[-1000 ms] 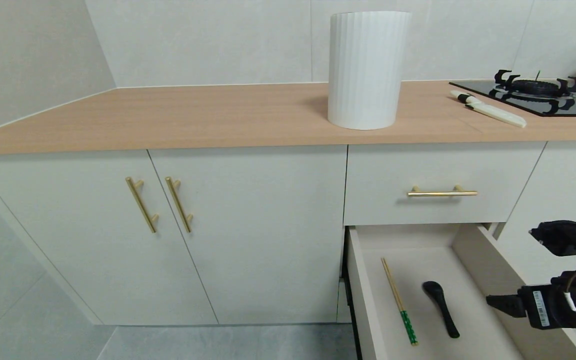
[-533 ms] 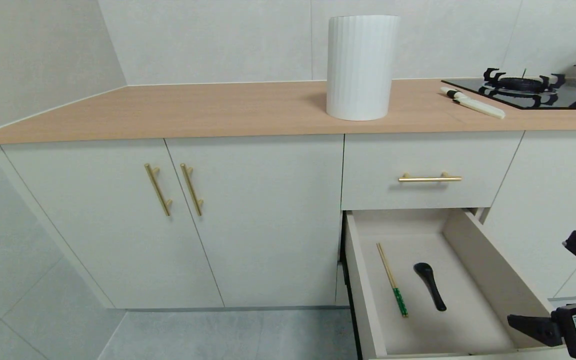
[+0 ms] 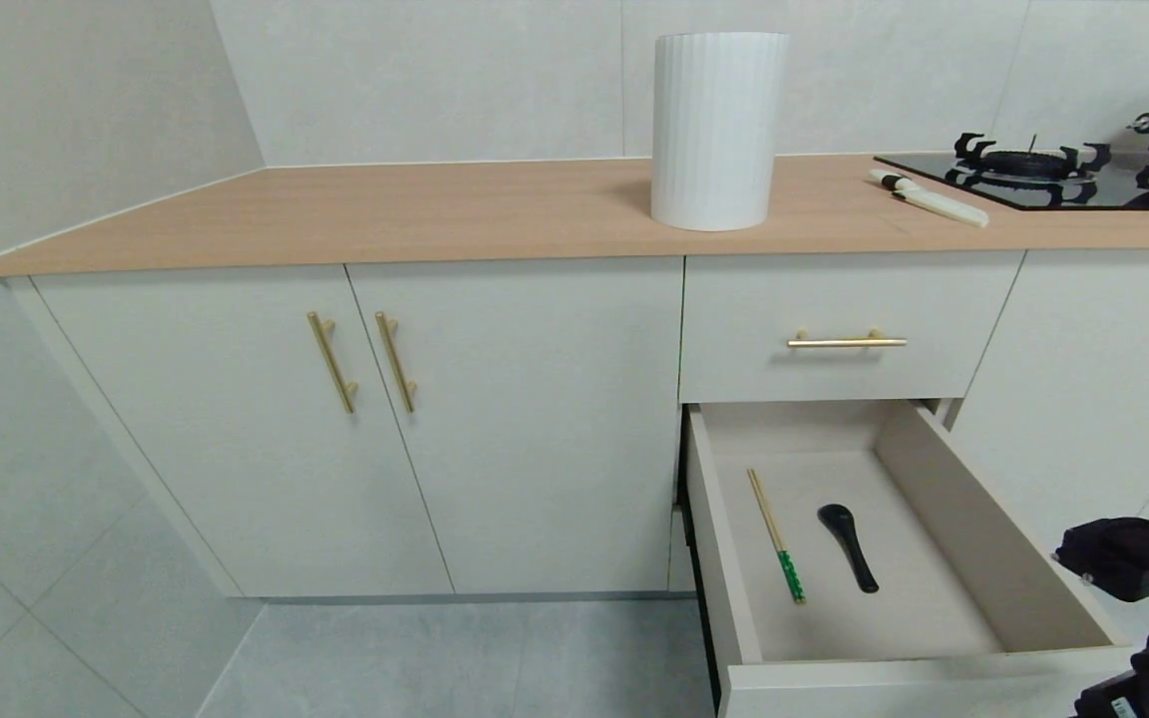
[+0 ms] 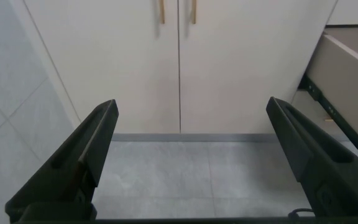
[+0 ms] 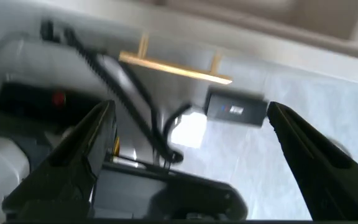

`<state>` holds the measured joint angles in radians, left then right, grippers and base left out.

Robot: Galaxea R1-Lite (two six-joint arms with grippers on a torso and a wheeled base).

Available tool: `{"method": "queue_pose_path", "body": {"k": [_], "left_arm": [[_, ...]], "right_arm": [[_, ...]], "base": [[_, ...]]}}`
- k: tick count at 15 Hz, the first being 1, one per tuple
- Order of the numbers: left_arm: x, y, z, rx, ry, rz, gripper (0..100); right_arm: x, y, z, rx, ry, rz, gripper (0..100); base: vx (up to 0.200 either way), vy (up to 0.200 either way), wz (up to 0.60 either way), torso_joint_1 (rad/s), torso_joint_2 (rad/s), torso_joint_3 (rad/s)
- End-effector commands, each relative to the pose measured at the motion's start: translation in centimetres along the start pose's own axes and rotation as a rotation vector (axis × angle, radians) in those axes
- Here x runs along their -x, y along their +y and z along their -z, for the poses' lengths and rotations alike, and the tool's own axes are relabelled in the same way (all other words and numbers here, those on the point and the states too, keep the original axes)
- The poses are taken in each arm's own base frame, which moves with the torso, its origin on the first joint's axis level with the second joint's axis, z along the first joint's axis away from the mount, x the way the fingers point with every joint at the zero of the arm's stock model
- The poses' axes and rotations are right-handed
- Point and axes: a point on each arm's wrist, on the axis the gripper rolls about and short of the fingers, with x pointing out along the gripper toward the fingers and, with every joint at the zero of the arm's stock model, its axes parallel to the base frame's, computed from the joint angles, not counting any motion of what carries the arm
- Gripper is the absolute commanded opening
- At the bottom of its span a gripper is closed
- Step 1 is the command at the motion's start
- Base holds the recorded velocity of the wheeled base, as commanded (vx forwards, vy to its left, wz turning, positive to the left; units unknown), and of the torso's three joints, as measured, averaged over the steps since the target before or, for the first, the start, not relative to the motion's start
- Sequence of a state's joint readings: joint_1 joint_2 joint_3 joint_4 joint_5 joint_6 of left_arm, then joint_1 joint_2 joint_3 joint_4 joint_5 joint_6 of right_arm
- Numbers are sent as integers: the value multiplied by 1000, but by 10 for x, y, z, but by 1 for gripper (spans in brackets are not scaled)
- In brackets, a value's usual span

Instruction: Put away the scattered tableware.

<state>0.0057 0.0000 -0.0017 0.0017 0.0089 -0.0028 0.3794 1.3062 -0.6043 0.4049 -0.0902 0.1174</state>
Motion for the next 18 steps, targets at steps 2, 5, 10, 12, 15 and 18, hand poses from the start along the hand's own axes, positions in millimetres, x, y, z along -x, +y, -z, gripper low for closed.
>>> {"method": "queue_pose_path", "body": {"k": [2,5,10,12,15,18], "left_arm": [[0,0,0,0,0,-1,100],[0,0,0,0,0,-1,100],[0,0,0,0,0,-1,100],[0,0,0,0,0,-1,100],[0,0,0,0,0,-1,100],[0,0,0,0,-2,-1,100]], "right_arm": [[-38,7,-8,-14,181,12,100],[-54,10,-14,-43,180,19,100],[-60,9,-19,-103,77,44,100],[-62,10,-25,-137,30,44,100],[-68,11,-32,-174,-23,48,100],[-83,9,-44,-195,-71,49,100]], "base": [[0,0,0,0,0,0],[0,0,0,0,0,0],[0,0,0,0,0,0],[0,0,0,0,0,0],[0,0,0,0,0,0],[0,0,0,0,0,0]]}}
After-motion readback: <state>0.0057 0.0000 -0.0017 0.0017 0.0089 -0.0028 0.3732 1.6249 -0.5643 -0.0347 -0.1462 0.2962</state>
